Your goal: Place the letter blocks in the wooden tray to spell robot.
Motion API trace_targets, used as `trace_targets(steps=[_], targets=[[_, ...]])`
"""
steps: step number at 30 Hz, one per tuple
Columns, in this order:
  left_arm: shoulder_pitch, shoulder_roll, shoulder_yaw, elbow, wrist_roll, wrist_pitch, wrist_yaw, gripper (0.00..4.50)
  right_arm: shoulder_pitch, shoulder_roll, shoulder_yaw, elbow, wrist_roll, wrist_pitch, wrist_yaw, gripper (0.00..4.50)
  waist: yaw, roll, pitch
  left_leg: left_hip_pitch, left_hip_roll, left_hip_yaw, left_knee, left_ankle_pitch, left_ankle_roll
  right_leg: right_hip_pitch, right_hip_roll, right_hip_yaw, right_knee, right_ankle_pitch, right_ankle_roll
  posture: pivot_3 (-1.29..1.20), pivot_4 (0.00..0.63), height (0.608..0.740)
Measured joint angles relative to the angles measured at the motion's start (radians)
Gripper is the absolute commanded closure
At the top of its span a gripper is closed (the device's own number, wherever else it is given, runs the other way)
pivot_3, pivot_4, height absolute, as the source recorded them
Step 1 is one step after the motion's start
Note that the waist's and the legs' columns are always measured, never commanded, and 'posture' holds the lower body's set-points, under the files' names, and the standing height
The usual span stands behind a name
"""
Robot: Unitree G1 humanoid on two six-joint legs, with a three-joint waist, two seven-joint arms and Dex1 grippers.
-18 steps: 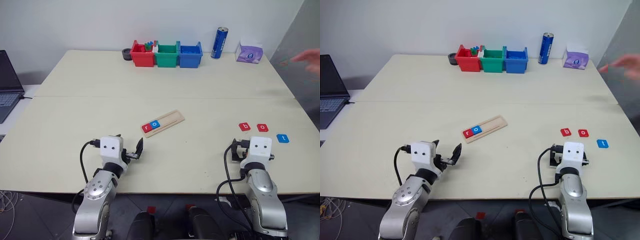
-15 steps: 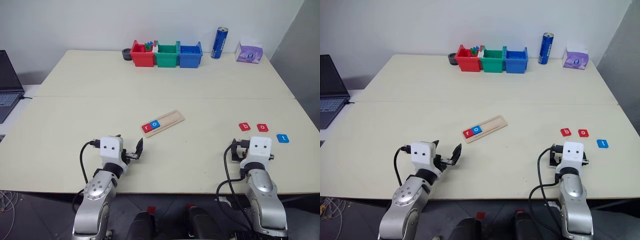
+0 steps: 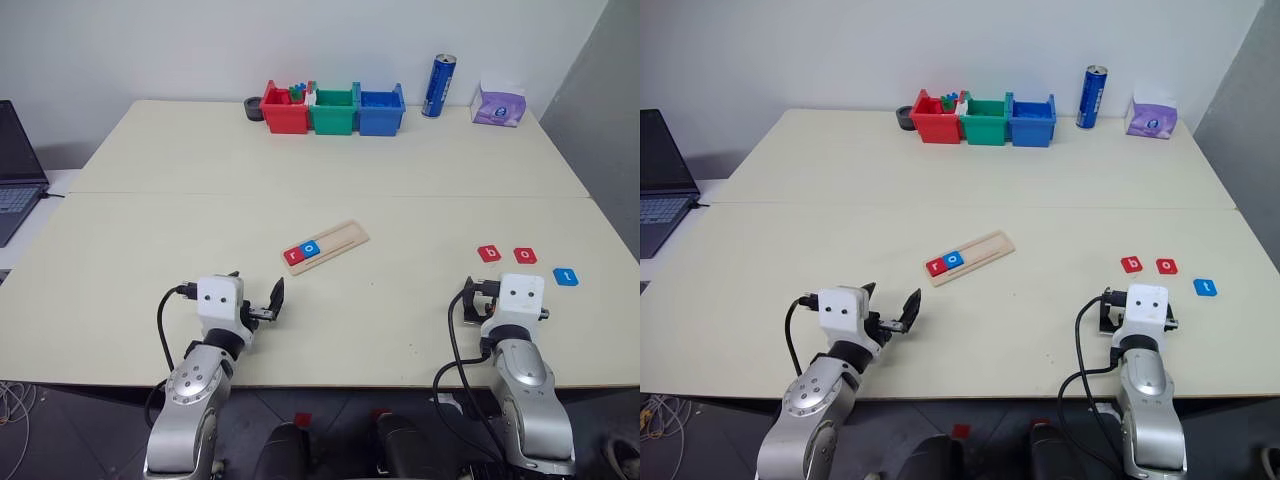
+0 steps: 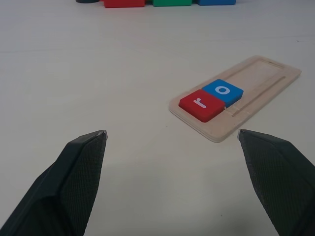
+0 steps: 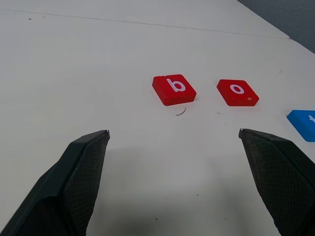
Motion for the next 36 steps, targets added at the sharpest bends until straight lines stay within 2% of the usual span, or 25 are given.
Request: trace_targets(steps=[7, 12, 16, 20, 25, 30, 36], targets=[[-0.021, 0.018, 0.017, 0.001, -0.032, -0.001, -0.037, 0.0, -0.012, -0.049, 0.0, -0.027, 0.019, 0.002, 0.067, 0.02, 0.0, 0.0, 0.0, 0.0, 0.0, 0.0, 0.0, 0.0, 0.0, 0.0, 0.0, 0.0, 0.0, 0.0, 0.0, 0.0, 0.15, 0.74], [-0.076, 0.086, 0.042, 0.012, -0.086, 0.003, -0.11, 0.0, -0.09, -0.149, -0.001, -0.083, 0.141, 0.048, 0.241, 0.02, -0.001, 0.0, 0.0, 0.003, 0.0, 0.0, 0.0, 0.0, 0.0, 0.003, 0.001, -0.001, 0.0, 0.0, 0.0, 0.0, 0.15, 0.74], [-0.137, 0.152, 0.048, 0.084, -0.131, 0.007, -0.204, 0.0, -0.156, -0.23, 0.003, -0.097, 0.31, 0.137, 0.426, 0.02, -0.001, 0.0, 0.0, 0.004, 0.0, -0.001, 0.0, 0.0, 0.0, 0.005, 0.001, -0.002, -0.001, 0.0, 0.0, 0.0, 0.15, 0.74], [-0.227, 0.248, 0.048, 0.215, -0.156, -0.004, -0.347, 0.0, -0.227, -0.323, 0.041, -0.101, 0.469, 0.21, 0.605, 0.02, -0.001, 0.0, 0.0, 0.005, 0.0, -0.001, 0.0, 0.0, 0.0, 0.006, 0.001, -0.003, -0.001, 0.0, 0.0, 0.0, 0.15, 0.74], [-0.356, 0.342, 0.018, 0.422, -0.153, -0.077, -0.543, 0.0, -0.318, -0.373, 0.064, -0.091, 0.598, 0.274, 0.714, 0.02, -0.001, -0.001, 0.001, 0.005, 0.0, -0.001, 0.0, 0.0, 0.0, 0.006, 0.001, -0.003, -0.001, 0.0, 0.0, 0.0, 0.15, 0.74], [-0.521, 0.354, -0.018, 0.689, -0.116, -0.209, -0.677, 0.0, -0.367, -0.41, 0.075, -0.073, 0.63, 0.284, 0.743, 0.02, 0.003, -0.001, 0.001, 0.004, 0.0, -0.001, 0.0, 0.0, 0.0, 0.006, 0.001, -0.003, -0.002, 0.0, -0.001, 0.0, 0.15, 0.74], [-0.644, 0.349, -0.06, 0.927, -0.074, -0.316, -0.792, 0.0, -0.364, -0.424, 0.079, -0.049, 0.63, 0.279, 0.739, 0.02, 0.002, -0.001, 0.001, 0.004, 0.0, -0.001, 0.0, 0.0, 0.0, 0.005, 0.001, -0.003, -0.002, 0.001, -0.002, 0.0, 0.15, 0.74]])
